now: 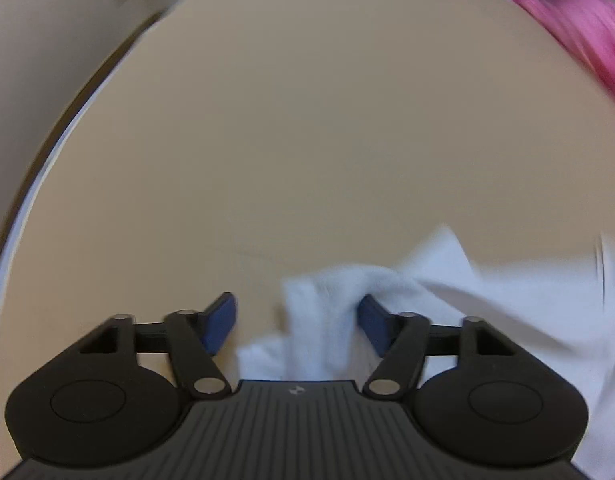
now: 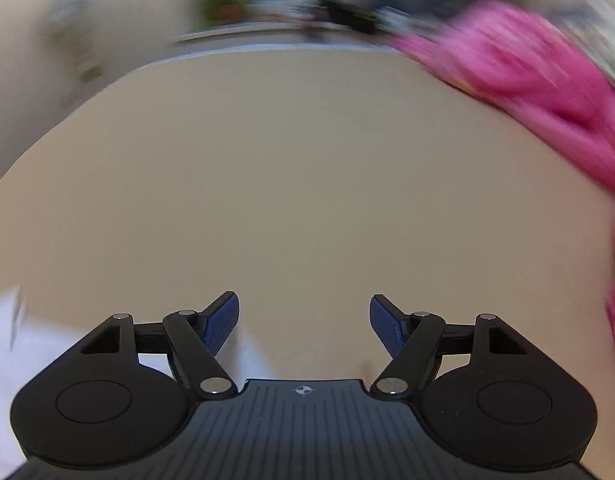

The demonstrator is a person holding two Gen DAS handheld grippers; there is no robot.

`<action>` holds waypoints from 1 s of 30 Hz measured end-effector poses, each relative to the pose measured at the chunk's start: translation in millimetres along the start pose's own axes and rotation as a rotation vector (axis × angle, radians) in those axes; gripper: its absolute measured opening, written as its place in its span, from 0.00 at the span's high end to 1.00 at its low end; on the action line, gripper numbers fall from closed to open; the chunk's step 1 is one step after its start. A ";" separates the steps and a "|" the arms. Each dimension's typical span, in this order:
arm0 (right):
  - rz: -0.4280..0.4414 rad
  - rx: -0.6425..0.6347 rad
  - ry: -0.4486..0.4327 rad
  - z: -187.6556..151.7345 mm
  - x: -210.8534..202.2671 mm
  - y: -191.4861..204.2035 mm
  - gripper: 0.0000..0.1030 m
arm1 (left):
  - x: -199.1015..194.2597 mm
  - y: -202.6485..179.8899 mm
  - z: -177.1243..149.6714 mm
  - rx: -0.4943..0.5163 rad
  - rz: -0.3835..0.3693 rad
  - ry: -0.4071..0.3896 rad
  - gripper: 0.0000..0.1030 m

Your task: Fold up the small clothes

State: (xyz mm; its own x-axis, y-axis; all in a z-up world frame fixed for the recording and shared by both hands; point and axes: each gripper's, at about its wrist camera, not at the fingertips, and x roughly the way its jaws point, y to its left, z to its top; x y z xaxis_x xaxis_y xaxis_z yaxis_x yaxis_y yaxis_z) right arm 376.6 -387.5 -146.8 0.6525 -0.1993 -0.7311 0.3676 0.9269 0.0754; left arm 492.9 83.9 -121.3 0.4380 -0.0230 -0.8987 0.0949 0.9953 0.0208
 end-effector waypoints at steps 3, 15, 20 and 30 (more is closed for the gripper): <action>-0.009 0.110 0.020 1.1 4.9 -18.4 0.28 | 1.1 30.0 7.2 -0.155 0.042 -0.014 0.27; 0.221 0.034 0.038 -23.5 -2.7 -32.6 0.28 | -5.5 25.8 -28.9 -0.024 -0.234 0.004 0.23; 0.201 0.049 0.049 -22.6 4.3 -10.1 0.93 | 10.9 0.0 -19.3 0.016 -0.154 -0.023 0.89; 0.078 0.193 0.024 -23.7 6.8 -25.7 0.93 | 20.4 31.7 -22.2 -0.097 -0.088 -0.036 0.89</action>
State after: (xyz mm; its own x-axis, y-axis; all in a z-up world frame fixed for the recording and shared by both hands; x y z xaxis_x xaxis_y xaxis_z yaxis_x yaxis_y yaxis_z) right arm 355.9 -405.2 -169.8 0.6687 -0.1196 -0.7338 0.4382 0.8608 0.2590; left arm 485.0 117.0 -148.7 0.4638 -0.1120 -0.8788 0.0485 0.9937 -0.1010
